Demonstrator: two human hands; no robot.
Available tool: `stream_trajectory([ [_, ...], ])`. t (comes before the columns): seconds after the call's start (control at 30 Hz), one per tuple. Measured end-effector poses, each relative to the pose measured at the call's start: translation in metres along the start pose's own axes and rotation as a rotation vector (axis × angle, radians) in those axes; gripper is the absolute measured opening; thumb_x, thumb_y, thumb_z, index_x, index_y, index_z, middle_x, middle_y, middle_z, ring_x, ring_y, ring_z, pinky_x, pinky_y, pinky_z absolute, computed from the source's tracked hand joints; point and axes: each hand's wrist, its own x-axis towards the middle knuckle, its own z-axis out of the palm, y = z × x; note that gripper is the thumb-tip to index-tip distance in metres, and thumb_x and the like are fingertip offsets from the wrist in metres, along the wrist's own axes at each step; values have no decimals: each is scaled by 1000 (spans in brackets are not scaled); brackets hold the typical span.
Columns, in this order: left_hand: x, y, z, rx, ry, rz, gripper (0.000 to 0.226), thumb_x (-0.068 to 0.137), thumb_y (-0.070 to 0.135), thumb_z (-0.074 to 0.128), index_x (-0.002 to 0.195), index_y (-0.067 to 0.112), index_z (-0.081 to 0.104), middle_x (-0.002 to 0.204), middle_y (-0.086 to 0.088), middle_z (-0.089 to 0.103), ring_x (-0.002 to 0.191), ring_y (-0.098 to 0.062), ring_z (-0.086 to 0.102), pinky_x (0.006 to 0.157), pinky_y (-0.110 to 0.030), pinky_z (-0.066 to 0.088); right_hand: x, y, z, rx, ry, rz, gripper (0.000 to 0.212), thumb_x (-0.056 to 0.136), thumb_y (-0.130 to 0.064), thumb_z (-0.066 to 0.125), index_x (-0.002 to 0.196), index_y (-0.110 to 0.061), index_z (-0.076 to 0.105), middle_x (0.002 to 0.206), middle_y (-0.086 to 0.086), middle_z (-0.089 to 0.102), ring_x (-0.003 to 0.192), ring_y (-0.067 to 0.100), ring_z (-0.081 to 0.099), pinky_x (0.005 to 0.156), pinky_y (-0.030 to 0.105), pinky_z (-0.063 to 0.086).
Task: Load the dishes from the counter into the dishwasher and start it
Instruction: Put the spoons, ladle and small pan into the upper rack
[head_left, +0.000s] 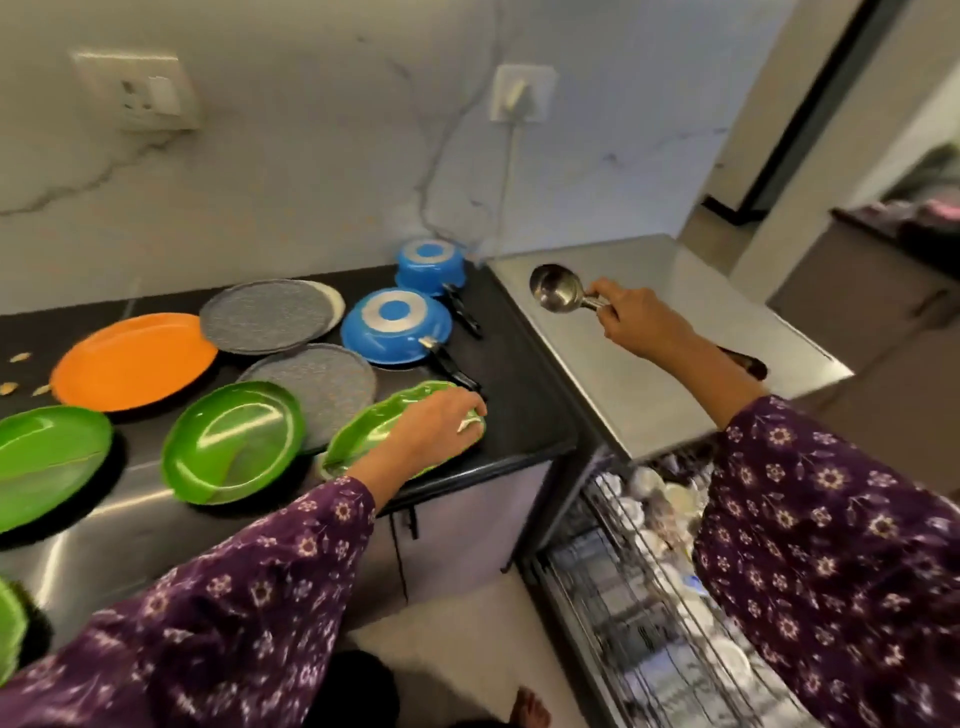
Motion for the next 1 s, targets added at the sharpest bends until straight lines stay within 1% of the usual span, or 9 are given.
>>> stream_trajectory([
  [0.1,18,39,32,-37,-105,86,17,87,24,60,102,17,65,101,-2,65,96,-22,61,83,-31,44,-43,58,-6,16,-46,200,23,94,-14,44,101,-1,61,83,17,61,77,33,58,70,36,45],
  [0.2,35,73,65,-57,-209,134,20,88,24,57,106,18,63,107,-1,63,101,-21,59,85,-34,47,-86,111,-6,6,-132,363,24,93,-11,46,101,4,63,97,22,63,92,35,58,79,35,41],
  [0.4,72,133,137,-73,-344,282,18,89,25,55,103,18,63,104,-2,62,103,-22,57,88,-37,47,-188,208,11,5,-219,632,25,86,-4,53,108,-7,63,97,8,63,90,24,57,80,33,46],
  [0.53,100,166,174,-74,-378,335,17,88,24,55,102,18,63,103,-3,61,103,-24,55,89,-42,47,-247,257,33,107,-262,758,14,84,-3,59,90,-15,63,83,3,63,76,18,59,63,19,46],
  [0.6,117,181,190,-47,-384,376,18,89,22,54,103,15,63,104,-4,61,102,-24,55,90,-39,45,-267,279,51,169,-260,829,20,84,-2,58,74,-19,56,72,-1,60,66,15,56,56,16,41],
  [0.67,134,193,201,-17,-373,423,20,90,18,53,106,11,63,107,-6,62,102,-24,55,89,-35,43,-279,295,71,226,-235,872,19,85,-6,57,71,-18,57,69,-1,59,62,15,54,54,19,41],
  [0.8,170,205,225,78,-376,492,19,92,17,52,107,10,62,116,-4,59,110,-22,51,90,-33,43,-287,325,116,328,-185,921,10,88,-9,56,88,-8,67,77,6,64,62,15,54,54,21,46],
  [0.9,195,207,242,164,-389,546,21,91,20,53,107,13,63,127,-6,56,118,-25,49,97,-37,41,-290,341,152,419,-169,997,16,87,-1,52,81,-12,64,79,11,65,63,19,55,64,38,54],
  [1.0,213,208,257,274,-399,607,25,89,22,54,110,11,63,136,-10,52,125,-27,46,100,-39,38,-289,356,180,442,-214,1025,15,87,-1,50,85,-8,62,74,8,58,64,20,53,65,41,52],
])
